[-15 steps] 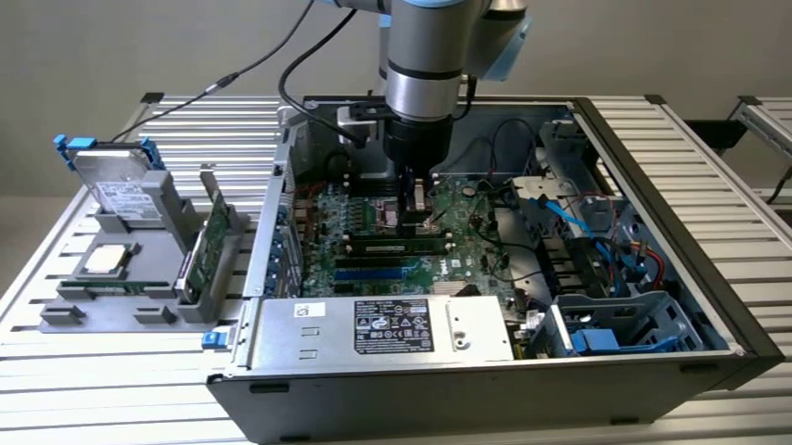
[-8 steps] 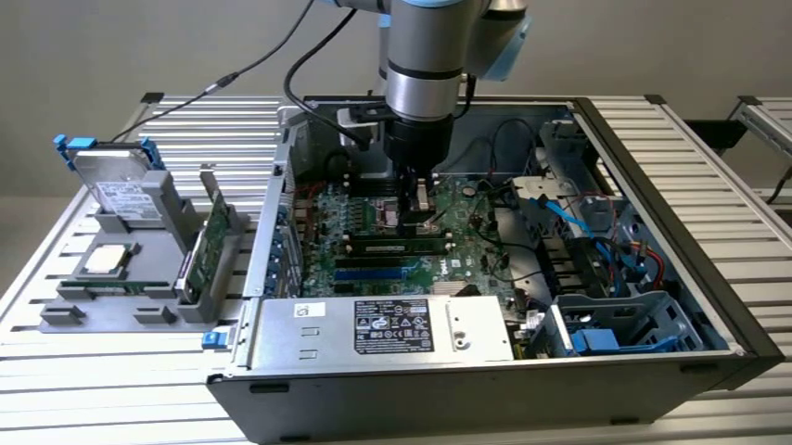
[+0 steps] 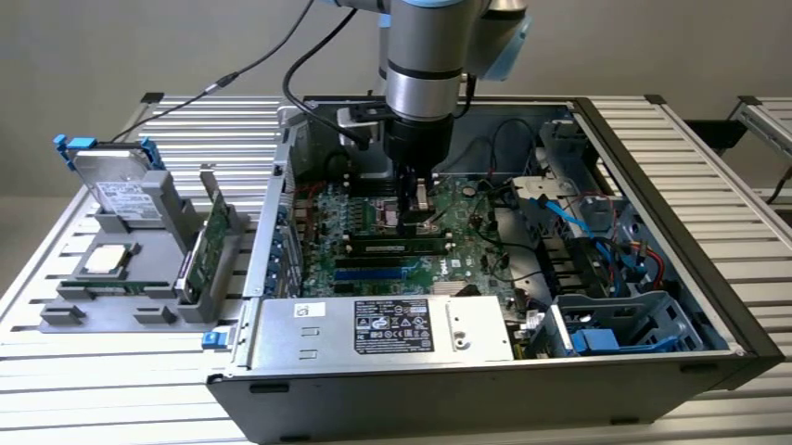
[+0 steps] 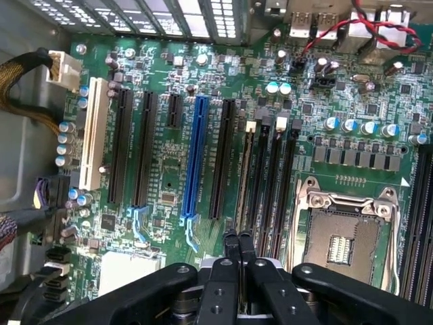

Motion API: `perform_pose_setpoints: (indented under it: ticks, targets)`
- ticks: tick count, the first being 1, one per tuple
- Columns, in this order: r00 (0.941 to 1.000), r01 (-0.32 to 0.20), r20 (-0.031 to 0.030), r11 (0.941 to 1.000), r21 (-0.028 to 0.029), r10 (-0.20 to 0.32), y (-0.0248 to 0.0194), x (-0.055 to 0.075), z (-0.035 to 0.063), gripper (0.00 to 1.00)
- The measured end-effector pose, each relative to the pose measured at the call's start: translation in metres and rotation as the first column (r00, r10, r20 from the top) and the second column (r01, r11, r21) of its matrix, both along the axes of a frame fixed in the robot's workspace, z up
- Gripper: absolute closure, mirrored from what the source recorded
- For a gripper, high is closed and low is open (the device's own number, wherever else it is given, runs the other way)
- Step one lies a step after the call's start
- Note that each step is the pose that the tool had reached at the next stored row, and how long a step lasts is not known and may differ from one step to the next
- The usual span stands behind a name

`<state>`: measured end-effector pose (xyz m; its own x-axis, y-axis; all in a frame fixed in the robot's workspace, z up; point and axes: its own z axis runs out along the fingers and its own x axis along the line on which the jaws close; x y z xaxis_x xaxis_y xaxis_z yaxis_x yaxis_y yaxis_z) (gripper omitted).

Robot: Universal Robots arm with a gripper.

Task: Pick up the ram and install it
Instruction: 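Press down the ram until it locks into place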

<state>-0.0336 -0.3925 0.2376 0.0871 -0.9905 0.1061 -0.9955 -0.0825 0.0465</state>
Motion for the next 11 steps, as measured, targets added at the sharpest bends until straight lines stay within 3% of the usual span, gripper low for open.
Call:
perform_pose_setpoints:
  ticks: [6, 11]
  targets:
    - [0.9956, 0.094, 0.0, 0.9956, 0.0, -0.094, 0.0, 0.0, 0.0, 0.9]
    - [0.985, 0.172, 0.0, 0.985, 0.0, -0.172, 0.0, 0.0, 0.0, 0.9]
